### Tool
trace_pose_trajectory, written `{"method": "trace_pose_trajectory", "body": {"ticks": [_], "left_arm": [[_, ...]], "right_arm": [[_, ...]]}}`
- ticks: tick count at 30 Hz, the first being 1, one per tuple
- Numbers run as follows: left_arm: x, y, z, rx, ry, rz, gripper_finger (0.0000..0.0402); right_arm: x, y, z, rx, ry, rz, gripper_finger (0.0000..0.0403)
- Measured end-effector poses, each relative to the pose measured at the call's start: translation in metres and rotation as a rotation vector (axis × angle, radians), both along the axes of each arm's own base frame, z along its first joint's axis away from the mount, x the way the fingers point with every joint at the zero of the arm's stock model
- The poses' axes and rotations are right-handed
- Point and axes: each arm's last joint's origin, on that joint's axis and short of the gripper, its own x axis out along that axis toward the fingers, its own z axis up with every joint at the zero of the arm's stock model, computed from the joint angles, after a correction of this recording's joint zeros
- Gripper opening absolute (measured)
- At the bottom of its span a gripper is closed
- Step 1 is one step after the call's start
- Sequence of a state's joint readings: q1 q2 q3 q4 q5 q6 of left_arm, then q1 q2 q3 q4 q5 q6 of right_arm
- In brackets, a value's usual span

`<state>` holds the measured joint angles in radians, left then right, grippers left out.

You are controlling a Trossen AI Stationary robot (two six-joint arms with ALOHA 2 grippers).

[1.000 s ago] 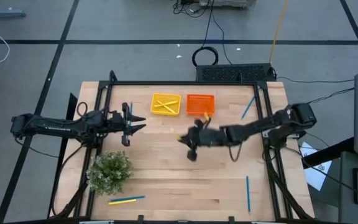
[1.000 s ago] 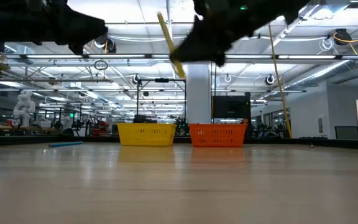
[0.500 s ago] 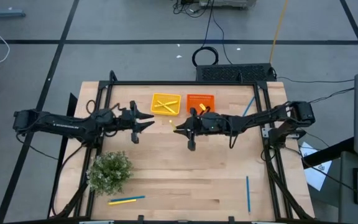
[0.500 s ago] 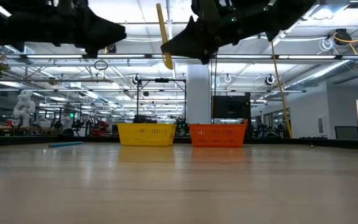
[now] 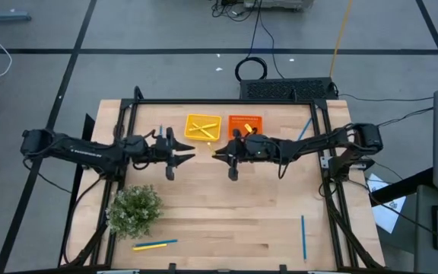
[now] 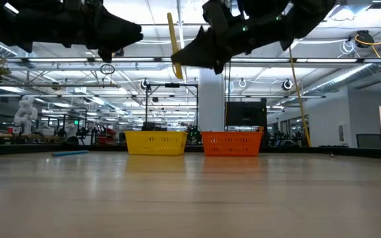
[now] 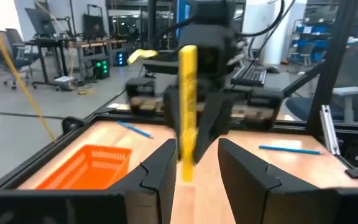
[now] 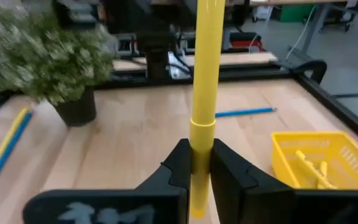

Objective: Sort pens & pencils
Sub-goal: Put the right yellow pen into the yellow bin

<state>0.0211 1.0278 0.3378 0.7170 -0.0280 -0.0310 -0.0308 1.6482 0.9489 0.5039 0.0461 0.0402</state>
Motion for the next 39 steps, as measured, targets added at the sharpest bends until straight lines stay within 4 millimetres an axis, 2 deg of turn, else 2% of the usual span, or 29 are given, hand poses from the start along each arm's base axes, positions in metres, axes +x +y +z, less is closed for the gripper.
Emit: {"method": "trace_pose_trajectory", "body": {"ticks": [5,12,22,26,30,37,39], "left_arm": [[0.022,-0.002,-0.013,0.037,0.042,-0.008,0.0122],[0.052,-0.001,-0.011,0.051,0.092,-0.004,0.0124],[0.062,0.0,-0.005,0.054,0.087,0.015,0.02],[0.062,0.0,-0.005,0.064,0.092,0.015,0.0205],[0.062,0.0,-0.005,0.076,0.096,0.015,0.0165],[0.061,-0.001,-0.003,0.07,0.088,0.011,0.0031],[0.061,-0.001,-0.003,0.065,0.087,0.01,0.0029]], "right_arm": [[0.012,0.0,-0.015,-0.01,-0.048,0.02,0.0023],[0.014,0.002,-0.02,-0.011,-0.054,0.069,0.0023],[0.014,0.007,-0.022,0.0,-0.038,0.091,0.0023],[0.014,0.006,-0.022,-0.002,-0.039,0.091,0.0023],[0.014,0.006,-0.022,-0.002,-0.04,0.091,0.0023],[0.014,0.006,-0.022,-0.002,-0.039,0.082,0.0029],[0.014,0.006,-0.022,0.004,-0.039,0.08,0.0026]]}}
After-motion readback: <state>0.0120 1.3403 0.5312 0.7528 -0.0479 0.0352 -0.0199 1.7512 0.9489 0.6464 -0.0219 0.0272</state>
